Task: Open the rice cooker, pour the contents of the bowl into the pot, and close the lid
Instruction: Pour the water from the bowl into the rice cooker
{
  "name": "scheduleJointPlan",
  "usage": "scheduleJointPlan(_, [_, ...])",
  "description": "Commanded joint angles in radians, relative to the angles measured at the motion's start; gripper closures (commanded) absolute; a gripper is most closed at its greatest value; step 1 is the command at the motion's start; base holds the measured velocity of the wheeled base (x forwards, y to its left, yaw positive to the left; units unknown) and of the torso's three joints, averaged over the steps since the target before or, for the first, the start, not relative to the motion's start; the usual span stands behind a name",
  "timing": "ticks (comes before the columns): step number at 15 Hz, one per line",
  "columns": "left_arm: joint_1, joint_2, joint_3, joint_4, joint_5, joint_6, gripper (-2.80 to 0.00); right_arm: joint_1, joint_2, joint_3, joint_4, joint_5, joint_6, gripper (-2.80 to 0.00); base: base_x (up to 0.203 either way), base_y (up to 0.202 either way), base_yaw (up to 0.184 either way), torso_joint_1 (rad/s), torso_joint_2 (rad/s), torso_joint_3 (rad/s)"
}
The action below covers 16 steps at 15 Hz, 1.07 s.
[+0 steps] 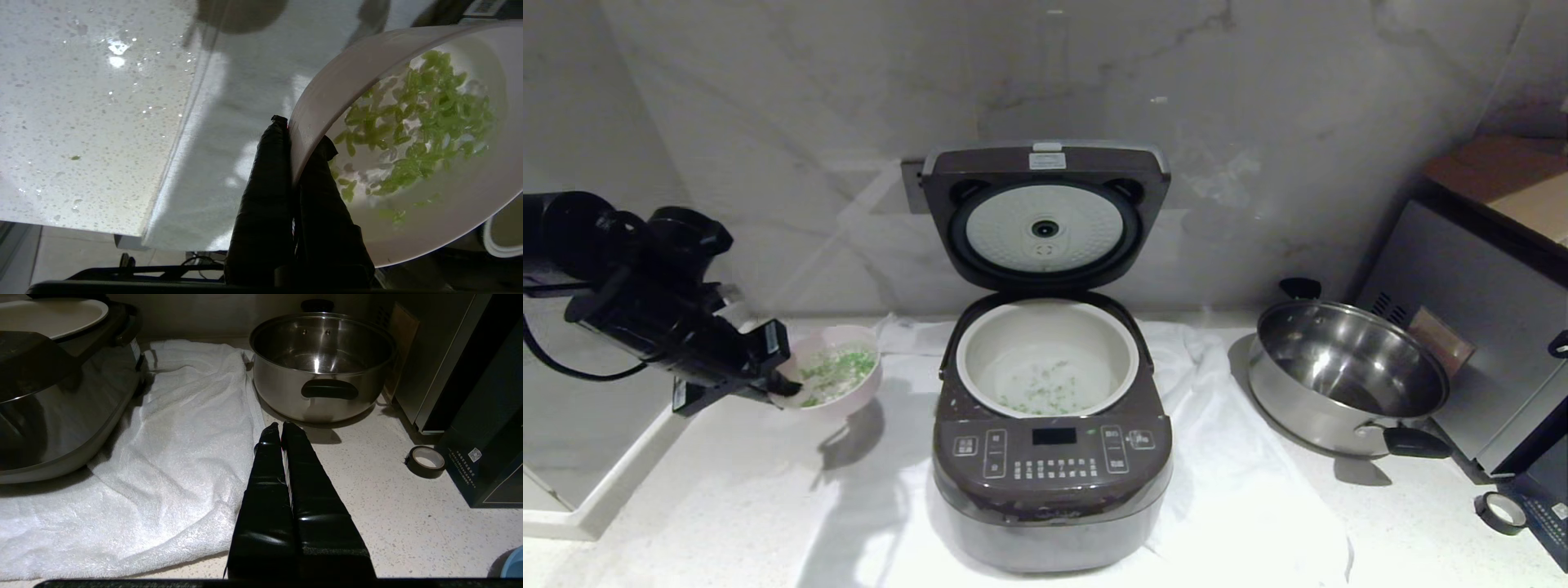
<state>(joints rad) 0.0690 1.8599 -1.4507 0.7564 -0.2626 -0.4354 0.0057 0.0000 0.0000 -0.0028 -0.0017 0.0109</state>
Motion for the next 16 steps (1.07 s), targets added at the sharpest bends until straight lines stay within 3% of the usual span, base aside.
scheduleJointPlan(1, [-0.031, 0.028, -0.085, 0.058, 0.0, -0.007, 0.0, 0.0, 0.0, 0.002, 0.0, 0.0, 0.0, 0.0, 0.0, 0.0, 0.0, 0.0, 0.0, 0.0])
scheduleJointPlan(6, [-0.092, 0.067, -0.139, 0.103, 0.037, -0.007, 0.0, -0.001, 0.0, 0.002, 0.0, -0.001, 0.004, 0.0, 0.0, 0.0, 0.0, 0.0, 0.0, 0.0])
scheduleJointPlan(16, [-0.199, 0.134, -0.355, 0.227, 0.039, -0.049, 0.0, -0.001, 0.0, 0.002, 0.0, -0.001, 0.004, 0.0, 0.0, 0.0, 0.0, 0.0, 0.0, 0.0])
